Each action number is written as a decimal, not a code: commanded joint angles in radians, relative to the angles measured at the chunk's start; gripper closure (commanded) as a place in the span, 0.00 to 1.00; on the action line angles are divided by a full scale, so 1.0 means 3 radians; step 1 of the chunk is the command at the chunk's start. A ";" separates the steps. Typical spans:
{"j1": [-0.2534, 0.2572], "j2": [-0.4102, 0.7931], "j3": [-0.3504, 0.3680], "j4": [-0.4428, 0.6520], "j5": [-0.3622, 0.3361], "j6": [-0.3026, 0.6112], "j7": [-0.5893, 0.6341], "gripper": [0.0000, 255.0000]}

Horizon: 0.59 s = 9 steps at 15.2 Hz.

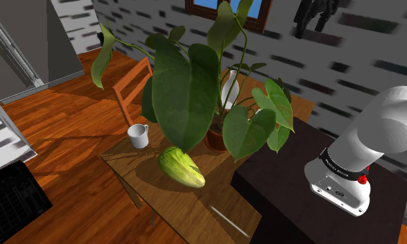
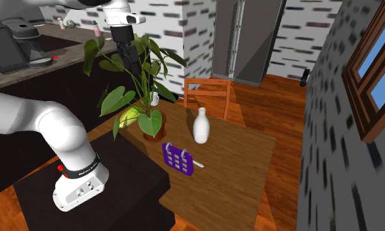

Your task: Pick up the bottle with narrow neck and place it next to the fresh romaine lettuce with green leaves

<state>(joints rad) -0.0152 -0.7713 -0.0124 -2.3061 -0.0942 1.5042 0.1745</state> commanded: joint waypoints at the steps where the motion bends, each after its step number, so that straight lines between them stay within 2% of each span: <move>1: 0.0000 0.0000 0.0000 0.0000 0.0000 0.0000 0.0000 0.00; 9: -0.0042 0.0638 -0.0198 -0.0204 -0.0061 0.0918 -0.0104 0.00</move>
<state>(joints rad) -0.0255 -0.6038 -0.0627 -2.3546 -0.1093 1.7378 0.1490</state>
